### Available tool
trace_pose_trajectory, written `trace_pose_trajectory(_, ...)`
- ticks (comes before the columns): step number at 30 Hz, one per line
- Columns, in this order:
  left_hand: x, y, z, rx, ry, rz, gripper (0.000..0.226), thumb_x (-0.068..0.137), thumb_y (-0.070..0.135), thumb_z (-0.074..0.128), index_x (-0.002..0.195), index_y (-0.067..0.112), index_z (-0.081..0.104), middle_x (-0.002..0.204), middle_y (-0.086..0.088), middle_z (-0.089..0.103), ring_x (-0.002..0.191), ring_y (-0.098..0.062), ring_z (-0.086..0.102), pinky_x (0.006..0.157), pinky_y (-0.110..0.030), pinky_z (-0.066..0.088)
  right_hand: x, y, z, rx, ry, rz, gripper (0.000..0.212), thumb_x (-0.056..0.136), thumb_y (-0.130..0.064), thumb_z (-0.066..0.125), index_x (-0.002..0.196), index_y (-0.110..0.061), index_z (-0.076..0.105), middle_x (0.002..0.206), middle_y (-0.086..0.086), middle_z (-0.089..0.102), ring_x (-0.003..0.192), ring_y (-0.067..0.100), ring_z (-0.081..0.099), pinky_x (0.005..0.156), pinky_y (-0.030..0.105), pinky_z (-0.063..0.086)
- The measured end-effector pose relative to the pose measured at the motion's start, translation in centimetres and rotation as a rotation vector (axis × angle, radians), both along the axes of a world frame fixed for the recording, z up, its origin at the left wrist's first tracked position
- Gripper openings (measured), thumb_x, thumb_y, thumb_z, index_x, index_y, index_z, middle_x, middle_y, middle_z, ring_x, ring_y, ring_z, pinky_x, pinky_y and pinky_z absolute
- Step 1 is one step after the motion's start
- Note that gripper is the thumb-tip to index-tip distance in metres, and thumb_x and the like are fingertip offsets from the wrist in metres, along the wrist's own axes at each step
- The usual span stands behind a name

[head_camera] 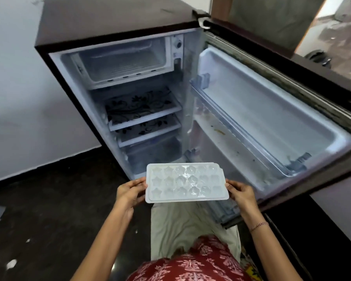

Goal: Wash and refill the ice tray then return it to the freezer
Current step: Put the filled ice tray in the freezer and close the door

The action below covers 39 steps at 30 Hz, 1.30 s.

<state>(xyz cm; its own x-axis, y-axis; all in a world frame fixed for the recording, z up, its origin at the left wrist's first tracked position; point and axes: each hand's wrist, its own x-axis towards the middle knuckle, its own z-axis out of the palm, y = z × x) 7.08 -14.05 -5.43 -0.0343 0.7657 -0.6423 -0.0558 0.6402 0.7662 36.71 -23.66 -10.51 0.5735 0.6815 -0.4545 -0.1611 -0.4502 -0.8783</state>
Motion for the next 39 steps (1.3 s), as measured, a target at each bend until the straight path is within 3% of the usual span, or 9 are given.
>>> trace_pose_trajectory(4,-1.2,2.8,0.3,0.040,-0.022,0.065,0.028,0.082,-0.005,0.063,0.110,-0.002,0.064,0.083,-0.004,0.068,0.075,-0.013,0.065,0.059,-0.022,0.055,-1.0,4.8,1.5,0.024,-0.013,0.052,0.022,0.087,-0.004,0.063,0.108,0.003,0.064,0.104,0.016,0.068,0.077,0.015,0.064,0.063,0.014,0.055)
trace_pose_trajectory(8,-1.4,6.1,0.9,0.056,-0.049,0.143,0.026,0.084,-0.008,0.060,0.109,-0.003,0.063,0.062,0.003,0.070,0.052,-0.004,0.066,0.052,-0.017,0.053,-1.9,10.3,3.2,0.055,-0.011,0.092,0.025,0.089,-0.003,0.060,0.113,0.005,0.063,0.108,0.018,0.067,0.096,0.030,0.065,0.088,0.038,0.053)
trace_pose_trajectory(12,-1.4,10.0,1.4,0.101,-0.043,0.223,0.029,0.085,-0.008,0.059,0.113,-0.006,0.061,0.083,-0.007,0.065,0.048,0.001,0.064,0.049,-0.013,0.053,-2.3,16.1,3.9,0.112,0.023,0.097,0.026,0.090,-0.002,0.057,0.114,0.006,0.061,0.108,0.017,0.066,0.096,0.028,0.063,0.085,0.032,0.053)
trace_pose_trajectory(21,-0.1,20.4,2.8,0.222,0.021,0.350,0.029,0.086,-0.007,0.058,0.114,-0.007,0.060,0.097,-0.015,0.065,0.051,-0.001,0.064,0.045,-0.011,0.050,-2.1,29.6,3.8,0.199,0.019,0.137,0.024,0.090,-0.006,0.059,0.113,0.001,0.065,0.111,0.019,0.067,0.095,0.023,0.062,0.096,0.041,0.049)
trace_pose_trajectory(26,0.4,25.3,3.9,0.278,0.063,0.354,0.028,0.088,-0.005,0.057,0.115,-0.003,0.060,0.113,-0.020,0.063,0.071,-0.015,0.064,0.048,-0.013,0.051,-2.0,35.2,4.3,0.247,0.076,0.122,0.026,0.092,-0.006,0.057,0.116,0.001,0.062,0.117,0.015,0.064,0.092,0.017,0.062,0.086,0.023,0.052)
trace_pose_trajectory(30,0.2,29.0,5.0,0.342,0.110,0.370,0.028,0.088,-0.004,0.056,0.115,-0.001,0.061,0.104,-0.015,0.064,0.053,-0.003,0.062,0.040,-0.011,0.045,-2.9,38.3,4.6,0.282,0.084,0.109,0.027,0.092,-0.002,0.055,0.117,0.007,0.060,0.122,0.022,0.061,0.103,0.024,0.058,0.100,0.037,0.046)
trace_pose_trajectory(32,-0.1,30.7,5.1,0.354,0.129,0.378,0.028,0.087,-0.004,0.056,0.114,0.001,0.062,0.103,-0.014,0.066,0.061,-0.008,0.063,0.046,-0.012,0.050,-3.4,40.0,4.8,0.306,0.076,0.100,0.027,0.091,-0.001,0.055,0.116,0.007,0.061,0.118,0.021,0.063,0.099,0.022,0.058,0.096,0.034,0.049)
trace_pose_trajectory(36,-0.4,33.7,5.3,0.366,0.093,0.400,0.030,0.086,-0.006,0.056,0.116,-0.001,0.061,0.103,-0.013,0.065,0.052,-0.003,0.063,0.049,-0.013,0.052,-4.0,43.4,5.6,0.380,0.064,0.062,0.025,0.090,-0.002,0.058,0.114,0.005,0.062,0.107,0.012,0.065,0.089,0.015,0.060,0.067,0.007,0.050)
trace_pose_trajectory(39,-0.5,36.0,5.5,0.377,0.077,0.421,0.031,0.087,-0.007,0.055,0.117,-0.003,0.060,0.113,-0.017,0.064,0.052,-0.003,0.061,0.052,-0.016,0.051,-4.3,46.1,6.6,0.409,0.029,0.046,0.023,0.089,-0.003,0.060,0.110,0.005,0.065,0.095,0.007,0.064,0.077,0.009,0.060,0.061,0.007,0.048)
